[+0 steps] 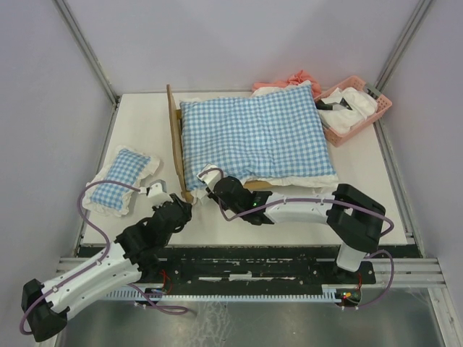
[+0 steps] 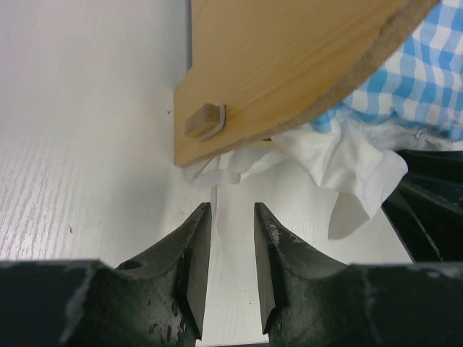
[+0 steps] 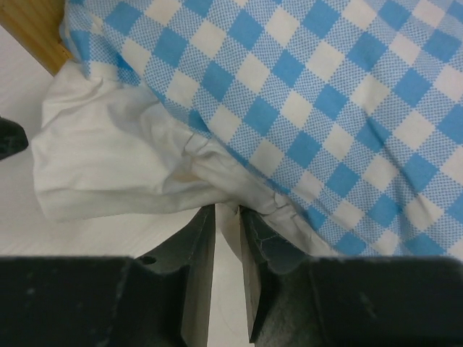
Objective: Set up the pet bed
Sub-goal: Tie the ropes to the bed frame.
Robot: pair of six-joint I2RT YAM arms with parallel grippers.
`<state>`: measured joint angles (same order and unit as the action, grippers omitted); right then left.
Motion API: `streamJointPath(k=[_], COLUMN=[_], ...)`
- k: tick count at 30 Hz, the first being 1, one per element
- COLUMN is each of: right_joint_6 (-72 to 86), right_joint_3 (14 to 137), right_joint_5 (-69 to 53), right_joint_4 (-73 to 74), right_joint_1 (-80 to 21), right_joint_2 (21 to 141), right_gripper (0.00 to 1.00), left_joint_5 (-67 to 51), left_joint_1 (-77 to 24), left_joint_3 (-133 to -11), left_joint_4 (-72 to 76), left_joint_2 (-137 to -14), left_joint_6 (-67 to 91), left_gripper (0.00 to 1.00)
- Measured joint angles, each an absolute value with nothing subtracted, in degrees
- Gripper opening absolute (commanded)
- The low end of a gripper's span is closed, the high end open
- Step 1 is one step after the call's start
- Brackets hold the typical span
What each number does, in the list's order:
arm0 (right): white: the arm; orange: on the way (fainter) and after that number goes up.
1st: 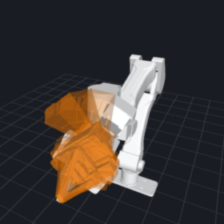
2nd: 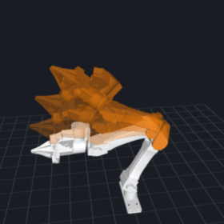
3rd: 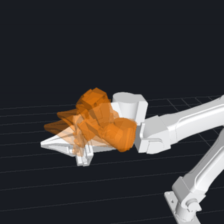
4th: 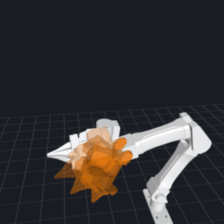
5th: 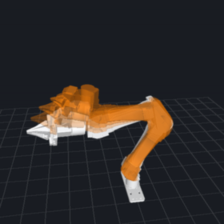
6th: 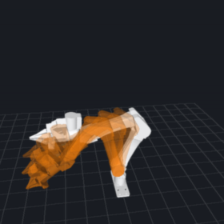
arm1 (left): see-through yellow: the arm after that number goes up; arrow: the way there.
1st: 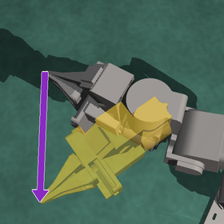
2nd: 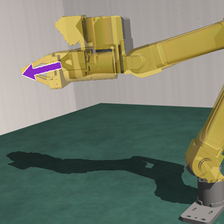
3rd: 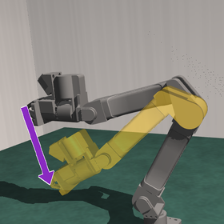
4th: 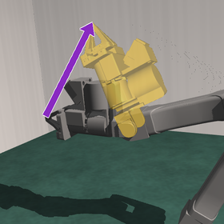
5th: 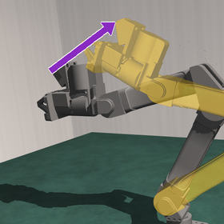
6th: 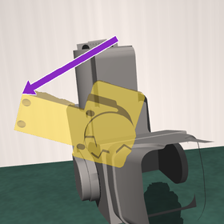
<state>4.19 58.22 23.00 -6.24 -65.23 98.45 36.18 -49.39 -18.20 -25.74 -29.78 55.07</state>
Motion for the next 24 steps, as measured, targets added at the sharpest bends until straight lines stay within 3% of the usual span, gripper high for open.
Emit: streamJointPath(k=[24], right_joint_6=[9.67], right_joint_3=[63.66], right_joint_5=[17.3], right_joint_4=[-8.73], right_joint_1=[-61.69], right_joint_2=[105.01], right_gripper=[0.28], left_joint_5=[34.2], left_joint_1=[-49.39], left_joint_3=[-12.69], left_joint_4=[-10.79], left_joint_2=[-46.0], left_joint_6=[54.06], left_gripper=[0.38])
